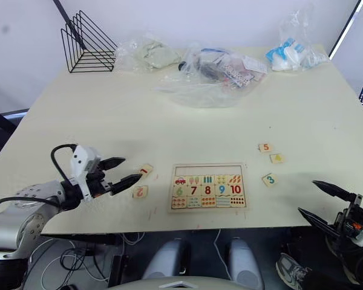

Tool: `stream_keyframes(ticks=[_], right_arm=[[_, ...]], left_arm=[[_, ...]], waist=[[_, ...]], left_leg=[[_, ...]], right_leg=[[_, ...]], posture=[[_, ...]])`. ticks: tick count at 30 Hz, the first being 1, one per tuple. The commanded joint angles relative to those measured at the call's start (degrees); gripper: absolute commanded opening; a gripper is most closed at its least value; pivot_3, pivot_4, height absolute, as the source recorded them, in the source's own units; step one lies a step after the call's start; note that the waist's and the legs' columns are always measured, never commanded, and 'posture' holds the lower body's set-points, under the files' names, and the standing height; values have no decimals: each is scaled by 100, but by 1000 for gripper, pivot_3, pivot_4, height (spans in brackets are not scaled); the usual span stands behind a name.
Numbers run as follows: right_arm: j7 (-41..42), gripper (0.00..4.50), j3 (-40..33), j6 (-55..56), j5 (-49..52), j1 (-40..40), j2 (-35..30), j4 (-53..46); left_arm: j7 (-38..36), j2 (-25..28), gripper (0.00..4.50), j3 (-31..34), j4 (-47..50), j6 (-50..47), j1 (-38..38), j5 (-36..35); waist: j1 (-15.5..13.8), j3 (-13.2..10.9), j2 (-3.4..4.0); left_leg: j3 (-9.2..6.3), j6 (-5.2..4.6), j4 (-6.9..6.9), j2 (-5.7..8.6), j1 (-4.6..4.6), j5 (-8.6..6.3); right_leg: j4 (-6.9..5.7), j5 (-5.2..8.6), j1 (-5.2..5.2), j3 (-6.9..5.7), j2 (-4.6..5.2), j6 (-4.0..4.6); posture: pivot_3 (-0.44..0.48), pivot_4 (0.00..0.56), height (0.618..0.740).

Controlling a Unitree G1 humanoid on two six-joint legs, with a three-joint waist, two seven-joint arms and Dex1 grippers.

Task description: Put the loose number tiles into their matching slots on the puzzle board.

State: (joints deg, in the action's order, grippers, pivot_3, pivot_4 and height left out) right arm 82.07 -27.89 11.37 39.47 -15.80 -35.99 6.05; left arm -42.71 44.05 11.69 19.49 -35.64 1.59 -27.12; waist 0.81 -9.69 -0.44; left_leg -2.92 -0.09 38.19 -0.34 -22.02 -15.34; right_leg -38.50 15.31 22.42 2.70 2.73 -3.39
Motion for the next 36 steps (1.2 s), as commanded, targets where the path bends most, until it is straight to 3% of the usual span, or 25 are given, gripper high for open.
stream_keyframes(ticks=[1, 9, 19, 36], right_arm=[[-52, 4500, -41, -65, 80, 60, -46, -277], [-147, 4500, -17, -142, 43, 119, -25, -401], [-216, 4500, 11, -239, 88, -26, 9, -686], [660, 4500, 111, -267, 369, 112, 0, -728]], left_arm=[[264, -40, 4474, -228, 237, -110, -122, 205], [659, -121, 4474, -743, 211, -538, -431, 583], [964, -236, 4474, -940, 411, -1091, -538, 658], [890, -31, 4474, -1078, 535, -1334, -502, 767]], waist=[[-3, 0, 0], [-16, 0, -1], [-13, 0, -1], [-8, 1, 1]], left_leg=[[-1, 0, 0, 0, -1, 0], [-4, 0, 1, 1, -2, 0], [-5, 0, 1, 3, -2, 0], [-5, 0, 0, 2, 4, 0]], right_leg=[[0, 0, 0, 0, 0, 0], [0, 0, 0, -2, 1, 0], [0, 0, -1, -1, 3, -1], [0, 0, -7, -2, 2, 0]], posture=[[0, 150, 740], [0, 150, 740], [0, 150, 740], [0, 150, 740]])
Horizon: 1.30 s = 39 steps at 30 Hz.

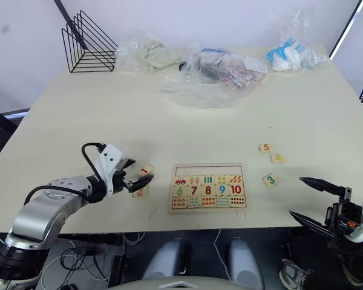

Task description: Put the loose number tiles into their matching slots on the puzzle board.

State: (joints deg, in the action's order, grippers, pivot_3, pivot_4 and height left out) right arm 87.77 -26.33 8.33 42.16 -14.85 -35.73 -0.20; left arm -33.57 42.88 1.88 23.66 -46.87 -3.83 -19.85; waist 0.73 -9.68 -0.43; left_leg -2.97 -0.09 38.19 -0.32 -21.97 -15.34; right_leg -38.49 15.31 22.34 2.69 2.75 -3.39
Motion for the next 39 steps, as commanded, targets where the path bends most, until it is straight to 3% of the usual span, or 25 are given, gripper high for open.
stream_keyframes(ticks=[1, 4, 9, 10, 13, 23, 30, 34, 39], right_arm=[[97, 4500, -45, 37, 101, 33, -23, -93], [89, 4500, -29, 38, 106, 75, -12, -88], [83, 4500, -11, 72, 67, 107, 7, -75], [80, 4500, -11, 78, 63, 111, 11, -75], [60, 4500, -1, 82, 52, 136, 17, -77], [-44, 4500, 35, 112, 36, 180, 78, -131], [-182, 4500, 98, 103, 29, 197, 146, -249], [-264, 4500, 155, 134, 9, 213, 210, -305], [-347, 4500, 147, 189, -12, 231, 261, -309]], left_arm=[[-7, 94, 4474, -85, 154, -295, 7, 21], [50, 132, 4474, -63, 347, -645, -140, -44], [114, 125, 2288, -92, 571, -1094, -327, -98], [109, 171, 2098, -154, 557, -1074, -310, -28], [127, 115, 912, -160, 452, -1044, -245, 6], [-200, 168, 916, -88, 120, -283, -285, 72], [-1476, 575, 916, -79, -489, 992, -711, -25], [-2526, 806, 916, -464, -1184, 1829, -1308, 100], [-3346, 693, 916, -1100, -1780, 2264, -2209, 314]], waist=[[-1, 0, 0], [0, 0, 0], [1, -1, -1], [1, -1, -1], [0, -1, -1], [-6, -1, -1], [-4, -2, -1], [-9, -3, 0], [-4, -4, -1]], left_leg=[[0, 0, 0, 0, 0, 0], [0, 0, 0, 0, 1, 0], [-4, 0, 0, 1, 0, 0], [-4, 0, 0, 1, 0, 0], [-4, 0, 0, 1, 1, 0], [-7, 0, 0, 1, 7, 0], [-10, 0, 1, 2, 1, 0], [0, 0, 0, 11, 0, 0], [6, 0, 2, 18, -5, 0]], right_leg=[[0, 0, -1, 0, 0, 0], [0, 0, -2, 0, 0, 0], [1, 0, -2, -3, -1, 0], [1, 0, -2, -3, -1, 0], [1, 0, -4, -3, 0, 0], [3, 0, -12, -5, 0, 0], [13, 0, -14, -10, 0, 0], [16, 0, -14, -15, -3, 1], [31, -1, -23, -23, -5, -2]], posture=[[0, 150, 740], [0, 150, 740], [0, 150, 740], [0, 150, 740], [0, 150, 740], [0, 150, 740], [0, 150, 740], [0, 150, 740], [0, 150, 740]])
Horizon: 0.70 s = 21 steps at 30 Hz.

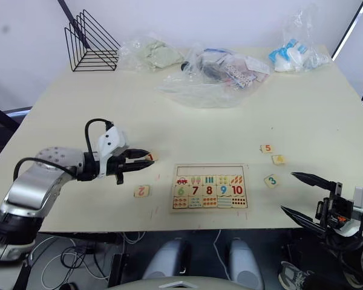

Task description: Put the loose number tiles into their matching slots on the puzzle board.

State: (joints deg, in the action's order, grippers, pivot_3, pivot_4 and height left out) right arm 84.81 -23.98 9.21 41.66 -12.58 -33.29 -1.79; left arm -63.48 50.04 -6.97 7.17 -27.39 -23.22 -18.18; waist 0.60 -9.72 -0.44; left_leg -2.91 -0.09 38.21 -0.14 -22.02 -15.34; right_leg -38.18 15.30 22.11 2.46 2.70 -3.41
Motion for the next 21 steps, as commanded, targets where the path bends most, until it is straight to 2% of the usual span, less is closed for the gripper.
stream_keyframes(ticks=[1, 6, 11, 21], right_arm=[[-80, 4500, -88, 118, 30, 14, 28, -152], [-195, 4500, -115, 197, 21, -91, 106, -254], [-301, 4500, -111, 287, 0, -242, 184, -408], [-346, 4500, -89, 460, -30, -246, 236, -358]], left_arm=[[-459, -50, 916, -350, -198, 349, -408, 216], [-890, -345, 916, -907, -265, 284, -1003, 368], [-869, -632, 916, -1443, -198, 94, -1434, 836], [-893, -801, 916, -1804, -112, -451, -1630, 1188]], waist=[[12, 0, 0], [17, -1, -1], [16, -1, -2], [19, -2, -1]], left_leg=[[0, 0, 0, -1, -1, 0], [-1, 0, 0, -1, -4, 0], [-3, -1, 1, -1, -4, 0], [-6, -1, 4, -3, -5, 0]], right_leg=[[4, 0, 0, 1, -1, 0], [6, 0, 0, -1, -6, -1], [5, 0, 0, 0, -7, -1], [5, 0, -1, 0, -11, -1]], posture=[[0, 150, 740], [0, 150, 740], [0, 150, 740], [0, 150, 740]])
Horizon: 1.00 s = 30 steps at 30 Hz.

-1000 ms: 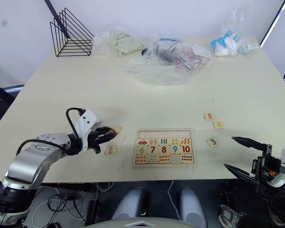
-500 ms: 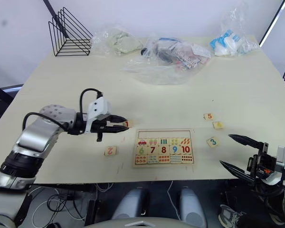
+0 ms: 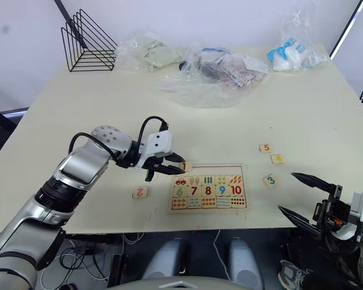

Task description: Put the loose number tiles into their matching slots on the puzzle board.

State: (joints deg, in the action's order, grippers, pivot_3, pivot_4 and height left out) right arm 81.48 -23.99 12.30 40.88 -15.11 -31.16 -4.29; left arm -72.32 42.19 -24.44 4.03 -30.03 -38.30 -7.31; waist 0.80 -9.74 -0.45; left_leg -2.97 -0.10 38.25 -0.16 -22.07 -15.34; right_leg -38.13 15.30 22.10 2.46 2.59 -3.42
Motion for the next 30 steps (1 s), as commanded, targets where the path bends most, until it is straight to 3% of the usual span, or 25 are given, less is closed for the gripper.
stream_keyframes(ticks=[1, 30], right_arm=[[-16, 4500, -80, 164, 45, 13, 25, -98], [-12, 4500, 20, 383, -13, 48, 82, 74]], left_arm=[[-8, -12, 916, -73, 204, -212, -131, 128], [-282, 28, 916, -389, 125, -481, -351, 666]], waist=[[0, 0, 0], [-1, 0, 0]], left_leg=[[0, 0, 0, 0, 0, 0], [-2, 0, 1, 0, -1, 0]], right_leg=[[0, 0, 0, 0, 0, 0], [0, 0, 0, -1, 0, 0]], posture=[[0, 150, 740], [0, 150, 740]])
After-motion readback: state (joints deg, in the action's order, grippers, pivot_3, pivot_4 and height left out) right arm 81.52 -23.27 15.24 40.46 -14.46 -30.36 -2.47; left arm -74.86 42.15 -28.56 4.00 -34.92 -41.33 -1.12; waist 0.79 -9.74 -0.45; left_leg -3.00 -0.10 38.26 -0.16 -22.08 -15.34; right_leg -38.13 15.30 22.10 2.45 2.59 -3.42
